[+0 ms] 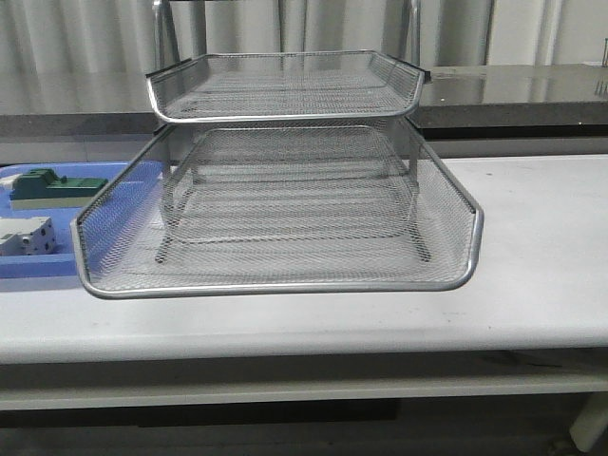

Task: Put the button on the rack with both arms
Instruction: 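Lift the switch with the left gripper and carry it over the pulled-out tray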

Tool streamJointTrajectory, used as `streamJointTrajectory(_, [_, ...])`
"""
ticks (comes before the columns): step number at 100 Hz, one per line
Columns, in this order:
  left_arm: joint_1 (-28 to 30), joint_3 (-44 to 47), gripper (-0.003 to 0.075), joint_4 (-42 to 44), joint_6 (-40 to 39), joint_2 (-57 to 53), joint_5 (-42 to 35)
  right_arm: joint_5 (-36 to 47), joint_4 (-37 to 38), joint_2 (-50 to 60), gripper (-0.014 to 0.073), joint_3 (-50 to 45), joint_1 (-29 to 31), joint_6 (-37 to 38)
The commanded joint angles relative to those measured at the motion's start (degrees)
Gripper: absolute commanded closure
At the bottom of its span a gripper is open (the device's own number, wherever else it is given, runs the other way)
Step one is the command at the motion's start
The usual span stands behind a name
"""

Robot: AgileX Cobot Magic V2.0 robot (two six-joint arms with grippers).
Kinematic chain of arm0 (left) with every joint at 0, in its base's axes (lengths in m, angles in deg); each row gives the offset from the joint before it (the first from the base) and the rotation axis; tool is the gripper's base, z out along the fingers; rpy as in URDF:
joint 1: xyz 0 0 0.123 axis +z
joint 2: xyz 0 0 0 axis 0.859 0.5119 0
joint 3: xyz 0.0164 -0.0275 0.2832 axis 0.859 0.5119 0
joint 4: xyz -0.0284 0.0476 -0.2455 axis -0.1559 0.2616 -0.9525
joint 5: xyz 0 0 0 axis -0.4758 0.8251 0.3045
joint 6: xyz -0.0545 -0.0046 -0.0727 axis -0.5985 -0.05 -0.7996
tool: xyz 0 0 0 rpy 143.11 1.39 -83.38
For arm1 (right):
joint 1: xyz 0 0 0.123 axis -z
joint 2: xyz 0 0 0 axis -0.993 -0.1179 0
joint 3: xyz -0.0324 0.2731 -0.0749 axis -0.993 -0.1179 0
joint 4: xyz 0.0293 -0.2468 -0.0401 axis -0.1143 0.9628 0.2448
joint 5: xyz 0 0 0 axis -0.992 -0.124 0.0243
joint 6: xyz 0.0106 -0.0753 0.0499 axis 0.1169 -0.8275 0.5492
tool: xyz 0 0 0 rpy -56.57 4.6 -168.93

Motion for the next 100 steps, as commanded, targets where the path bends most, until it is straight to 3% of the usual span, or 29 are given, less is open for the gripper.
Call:
streamJointTrajectory(1, [-1.6,2.3,0.0741,-2.2,-0.7,-7.5,0.8,3.1,0.5,-0.3,0.0664,1.8,0.3,0.0])
streamJointTrajectory(23, [-6.0,17.4,0.0741,-2.7,-0.4,-18.5,0.8,3.1,0.5,-0.3,0.0664,1.8,0.3,0.0])
streamJointTrajectory(44, [-12.5,27.8,0.0741,-9.0,5.1,-24.4,0.8,3.1,0.5,-0.3,0.0664,1.8,0.3,0.0])
streamJointTrajectory(80, [-27.7,34.9,0.0741,-10.6,8.7,-24.5,-2.6,3.1,0.5,-0.3,0.0664,1.8,0.3,0.0])
streamJointTrajectory(100, [-32.7,35.9,0.0741,-9.8,10.4,-21.2,-4.5,3.1,0.5,-0.3,0.0664,1.8,0.3,0.0])
